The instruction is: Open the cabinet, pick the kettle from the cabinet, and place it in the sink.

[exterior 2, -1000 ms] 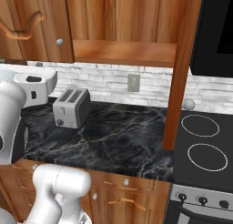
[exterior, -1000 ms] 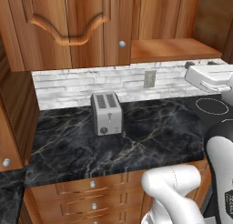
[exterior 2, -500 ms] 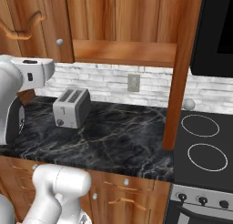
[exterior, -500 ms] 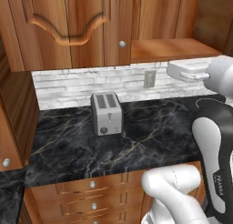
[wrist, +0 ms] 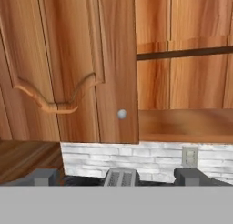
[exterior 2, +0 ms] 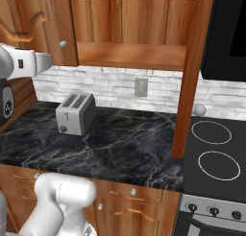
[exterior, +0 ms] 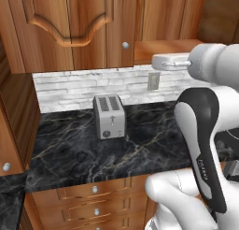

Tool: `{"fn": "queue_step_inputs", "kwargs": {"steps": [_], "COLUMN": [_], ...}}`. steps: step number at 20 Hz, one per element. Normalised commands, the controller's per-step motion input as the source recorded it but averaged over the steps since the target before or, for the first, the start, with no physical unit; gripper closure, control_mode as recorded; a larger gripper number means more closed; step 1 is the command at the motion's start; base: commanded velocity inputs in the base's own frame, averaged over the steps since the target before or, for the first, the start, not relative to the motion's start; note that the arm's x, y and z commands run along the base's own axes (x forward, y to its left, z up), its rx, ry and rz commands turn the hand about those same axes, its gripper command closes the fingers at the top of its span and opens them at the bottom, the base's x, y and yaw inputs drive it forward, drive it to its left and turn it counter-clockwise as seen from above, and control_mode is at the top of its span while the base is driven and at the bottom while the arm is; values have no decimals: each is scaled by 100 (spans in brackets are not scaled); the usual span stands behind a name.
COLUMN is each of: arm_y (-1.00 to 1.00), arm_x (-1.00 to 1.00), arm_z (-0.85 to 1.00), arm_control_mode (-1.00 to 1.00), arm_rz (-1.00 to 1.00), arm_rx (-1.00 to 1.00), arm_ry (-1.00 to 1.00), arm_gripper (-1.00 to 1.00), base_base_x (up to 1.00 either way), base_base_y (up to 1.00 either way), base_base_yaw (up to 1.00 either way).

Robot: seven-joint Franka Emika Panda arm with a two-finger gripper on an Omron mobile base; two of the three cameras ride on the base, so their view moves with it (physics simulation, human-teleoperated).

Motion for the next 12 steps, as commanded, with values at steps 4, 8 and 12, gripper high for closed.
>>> {"fn": "queue_step_inputs", "kwargs": {"steps": [4,8,12], "arm_y": [5,0,-2], "arm_x": [35,32,28], "arm_z": [-2,-3,-10], "arm_control_mode": [-100,-100,-100], "arm_rz": [-2,0,3], "arm_rx": [-3,0,0], "arm_ry": [13,11,8], "arm_gripper": [-100,-100,-100], "base_base_x": [0,0,0], "base_base_y": [0,0,0], "base_base_yaw": [0,0,0]}}
